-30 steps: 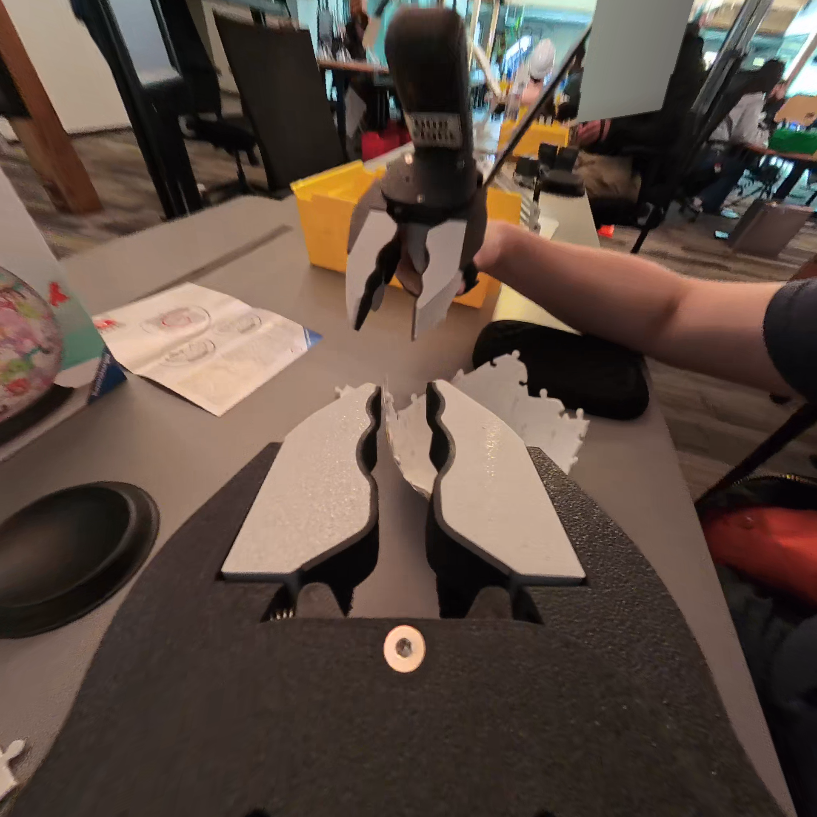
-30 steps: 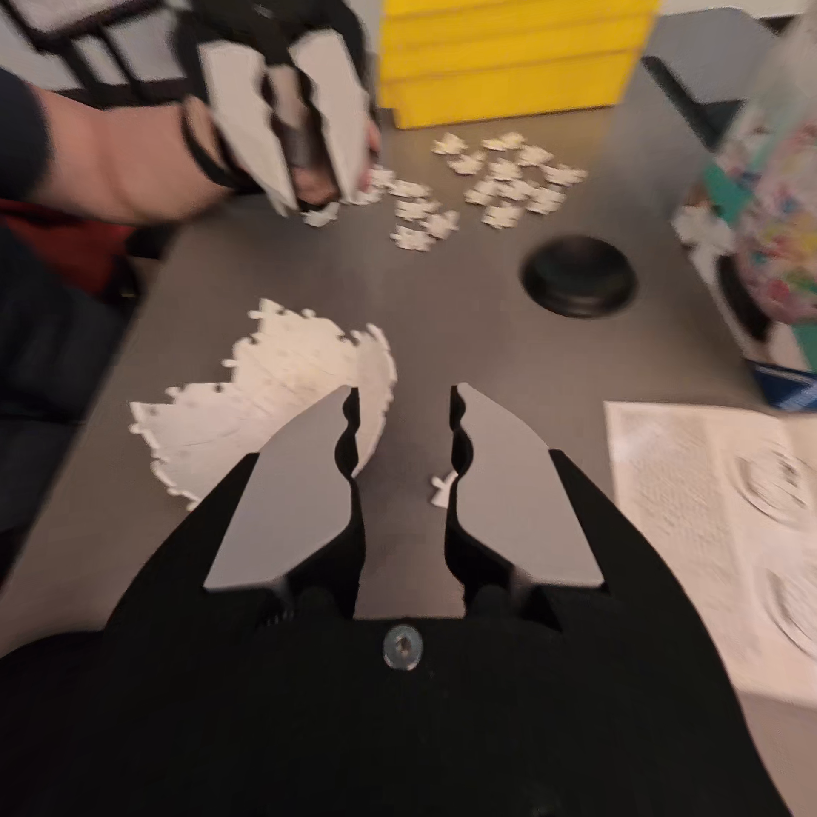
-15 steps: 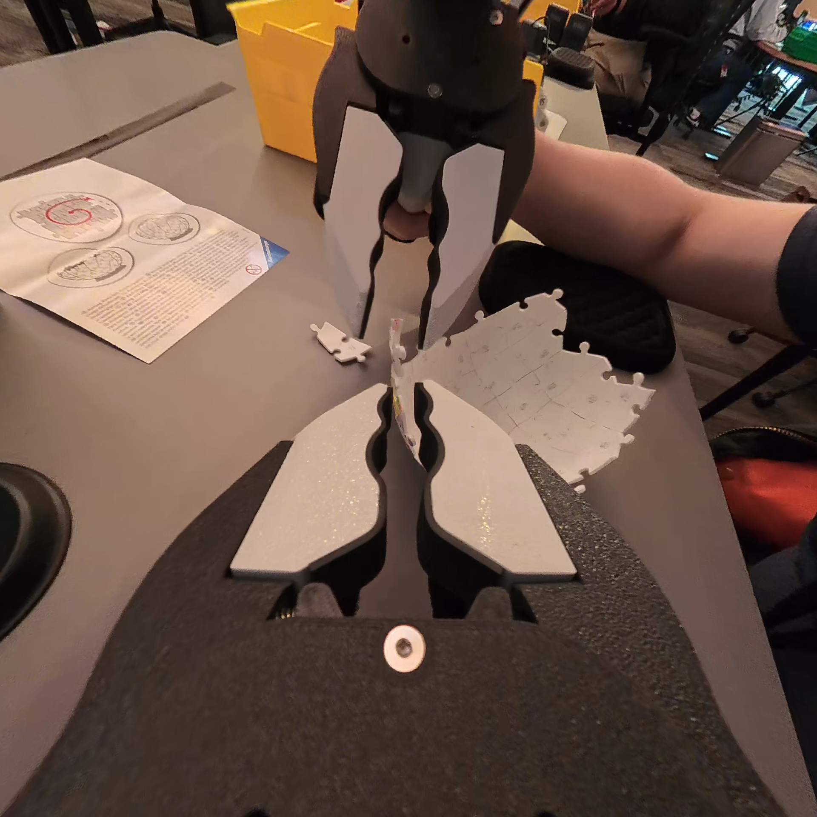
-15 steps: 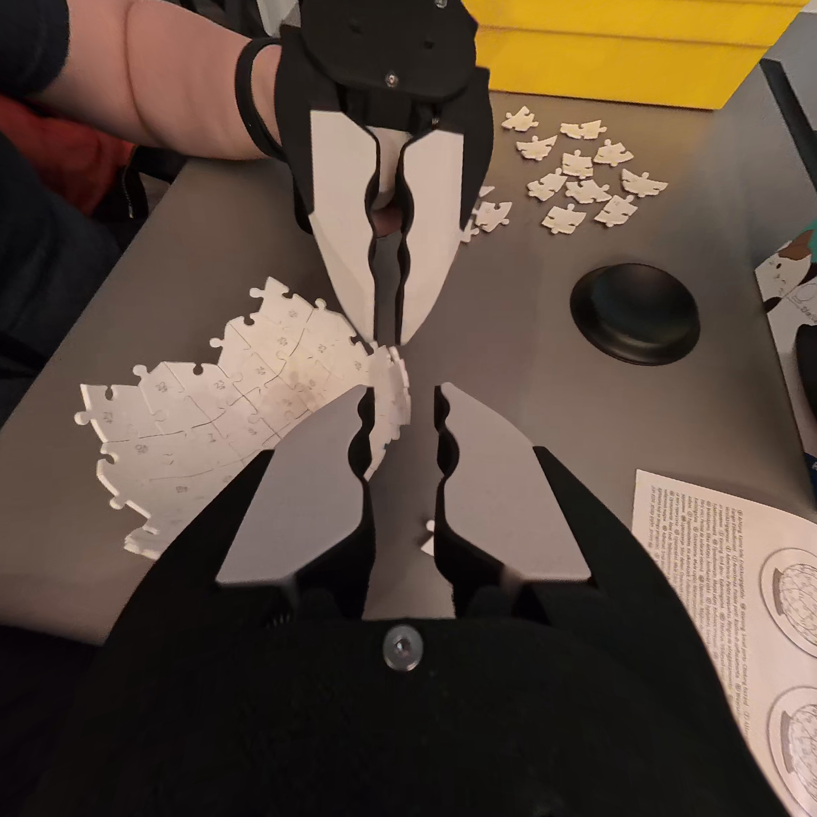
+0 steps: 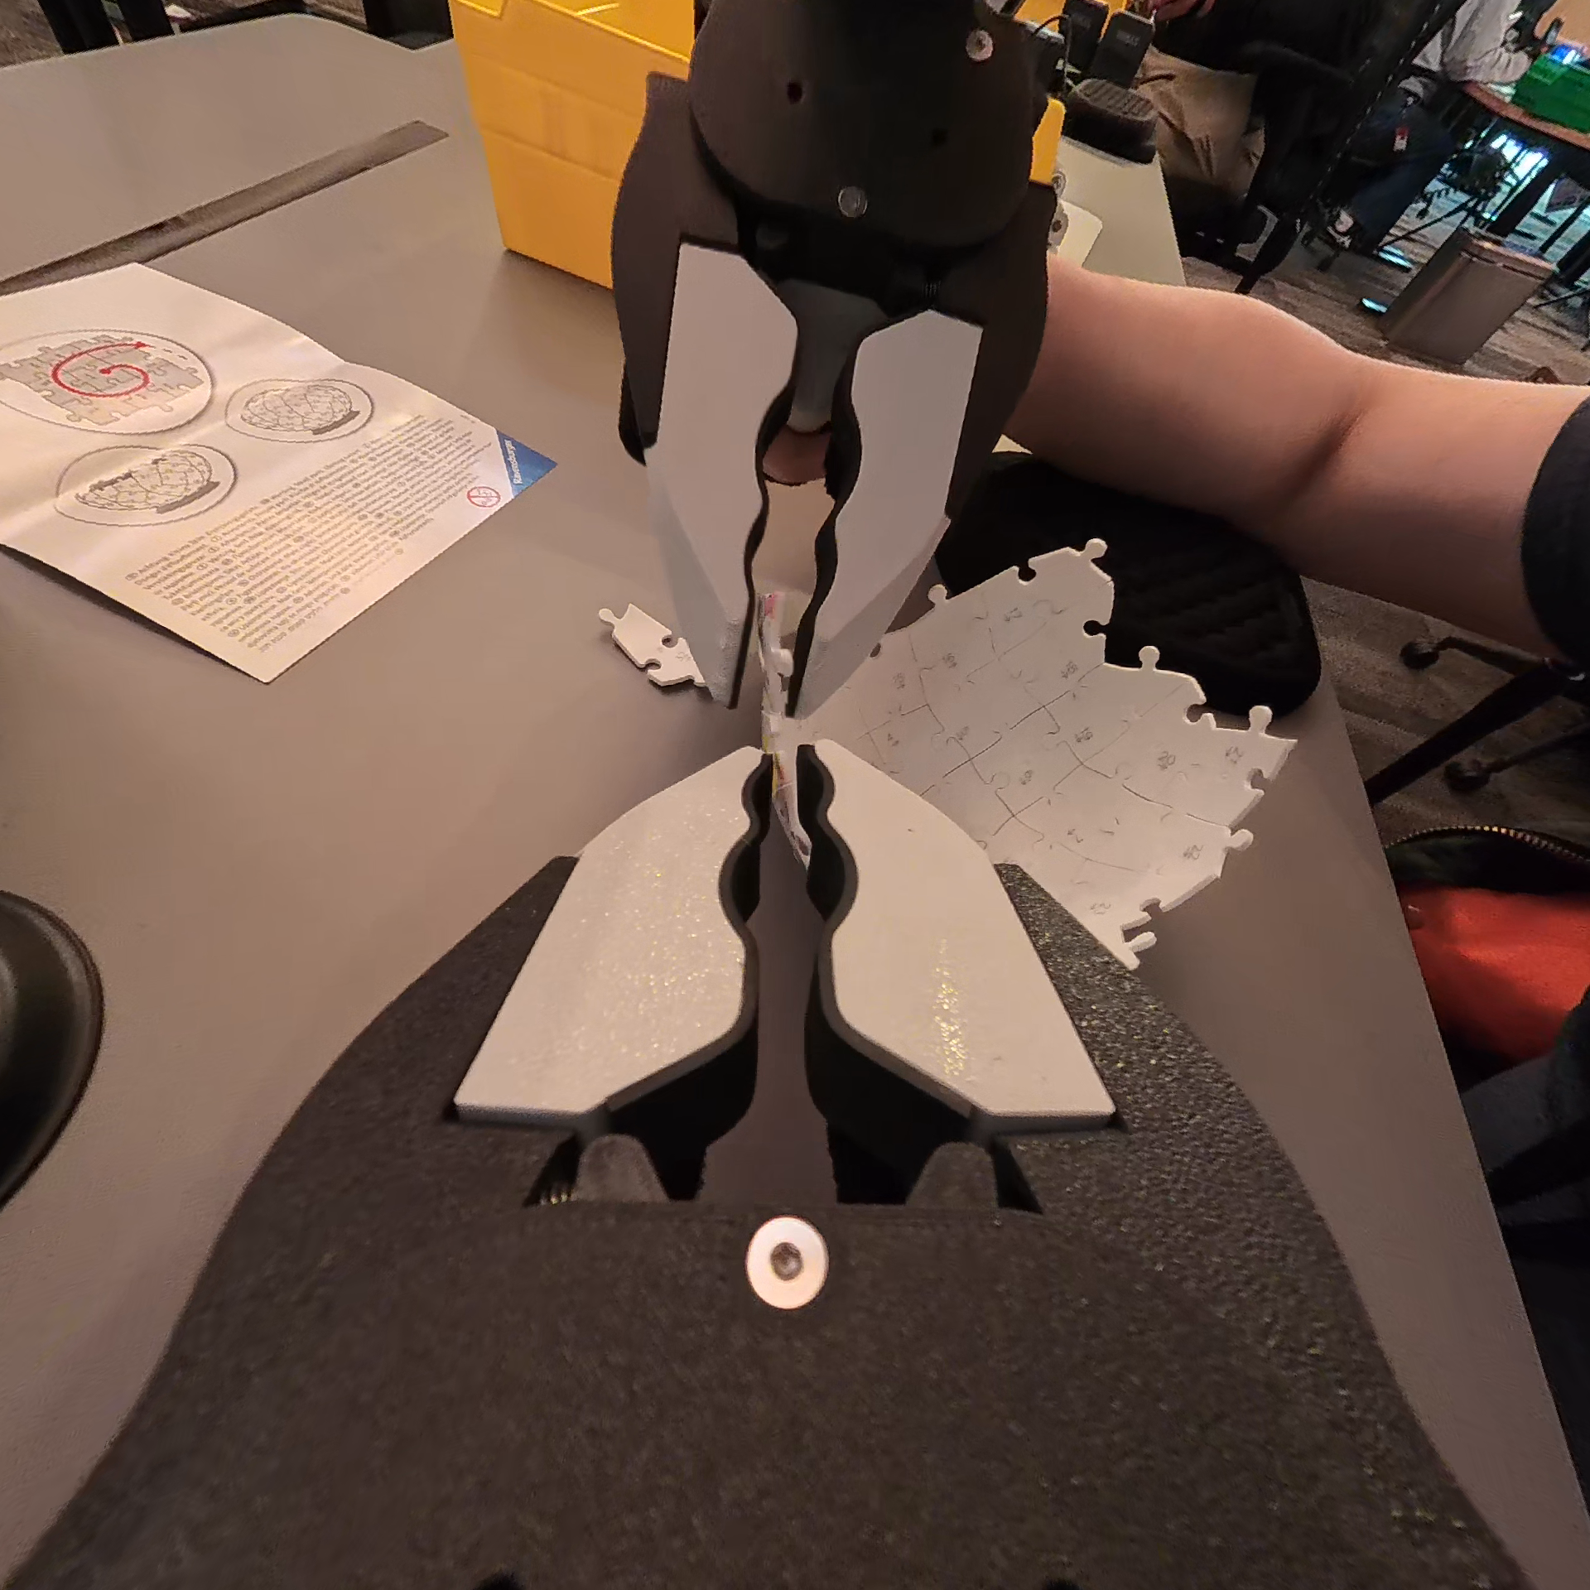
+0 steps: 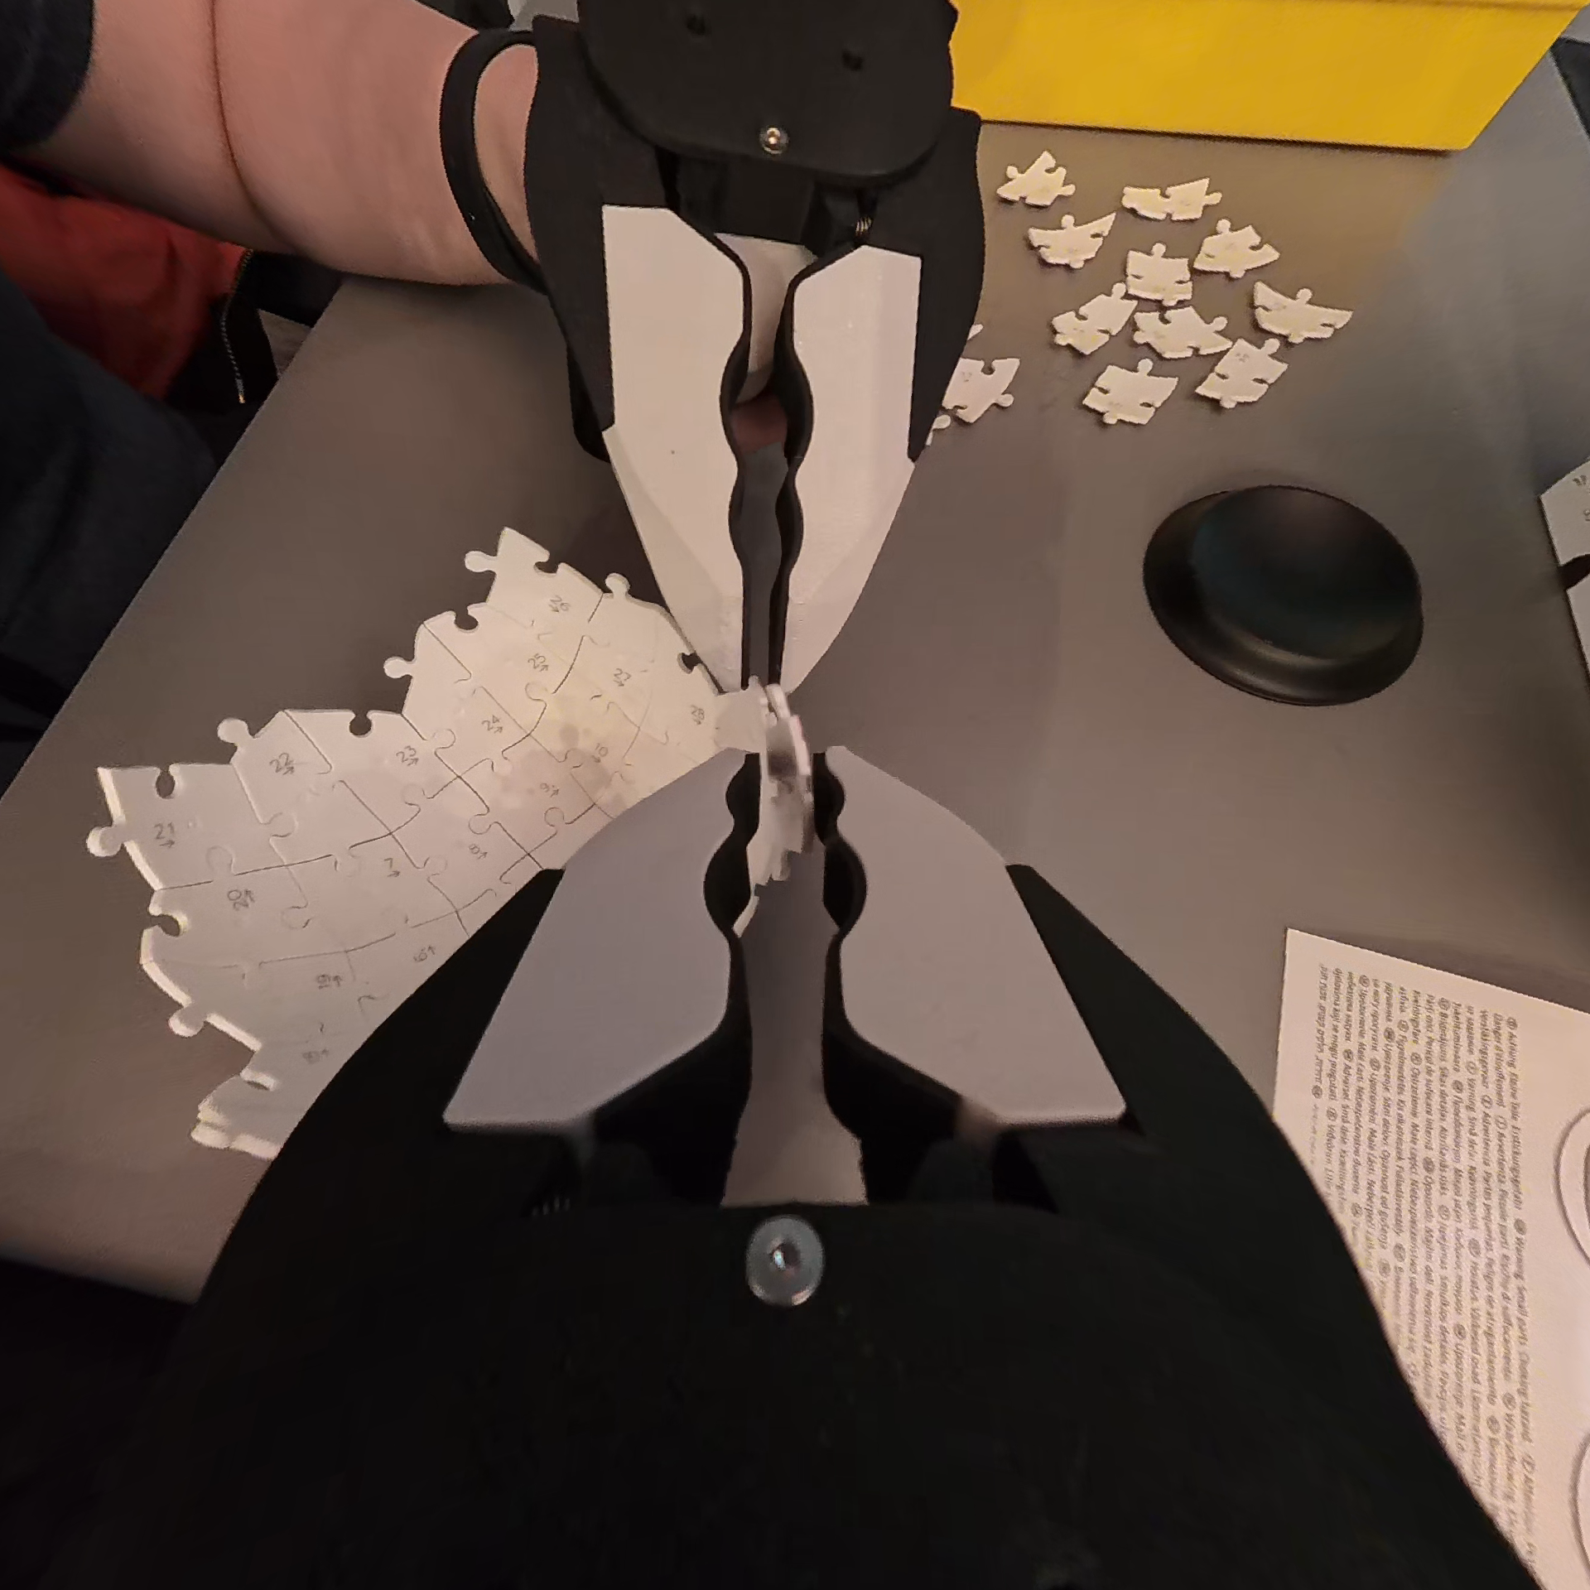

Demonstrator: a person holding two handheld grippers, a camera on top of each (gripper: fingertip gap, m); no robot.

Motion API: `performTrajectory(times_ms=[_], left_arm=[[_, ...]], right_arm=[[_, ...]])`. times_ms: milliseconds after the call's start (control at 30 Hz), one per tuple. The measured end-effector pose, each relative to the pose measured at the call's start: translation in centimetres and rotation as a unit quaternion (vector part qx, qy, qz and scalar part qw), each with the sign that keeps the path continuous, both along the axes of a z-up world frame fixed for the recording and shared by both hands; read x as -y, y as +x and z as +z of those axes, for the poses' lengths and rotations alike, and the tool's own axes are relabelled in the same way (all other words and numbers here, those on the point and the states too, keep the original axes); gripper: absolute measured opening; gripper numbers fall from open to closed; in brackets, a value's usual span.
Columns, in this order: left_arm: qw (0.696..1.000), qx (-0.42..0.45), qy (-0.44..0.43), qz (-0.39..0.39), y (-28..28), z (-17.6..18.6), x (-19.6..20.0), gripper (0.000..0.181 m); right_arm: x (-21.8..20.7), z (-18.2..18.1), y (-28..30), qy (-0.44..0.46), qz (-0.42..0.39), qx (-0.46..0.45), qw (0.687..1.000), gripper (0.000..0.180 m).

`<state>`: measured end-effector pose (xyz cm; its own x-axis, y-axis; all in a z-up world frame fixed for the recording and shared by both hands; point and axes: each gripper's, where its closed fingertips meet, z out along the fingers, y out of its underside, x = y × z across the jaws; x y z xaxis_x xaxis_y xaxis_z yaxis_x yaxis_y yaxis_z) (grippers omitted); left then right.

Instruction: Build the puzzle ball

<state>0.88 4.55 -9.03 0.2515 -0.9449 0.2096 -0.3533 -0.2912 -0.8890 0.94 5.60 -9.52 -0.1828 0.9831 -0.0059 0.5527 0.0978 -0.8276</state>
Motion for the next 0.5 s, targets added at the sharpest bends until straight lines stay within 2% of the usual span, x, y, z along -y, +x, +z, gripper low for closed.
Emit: performTrajectory(times_ms=[133, 500], left_arm=[[1.0, 0.001, -0.001, 0.0, 0.08, -0.04, 0.01, 0.005], [1.0, 0.004, -0.002, 0.006, 0.03, -0.19, -0.07, 0.003]], right_arm=[[0.14, -0.26, -0.06, -0.005, -0.001, 0.008, 1.0, 0.004], [0.26, -0.36, -0.08, -0.004, -0.006, 0.014, 1.0, 0.003]])
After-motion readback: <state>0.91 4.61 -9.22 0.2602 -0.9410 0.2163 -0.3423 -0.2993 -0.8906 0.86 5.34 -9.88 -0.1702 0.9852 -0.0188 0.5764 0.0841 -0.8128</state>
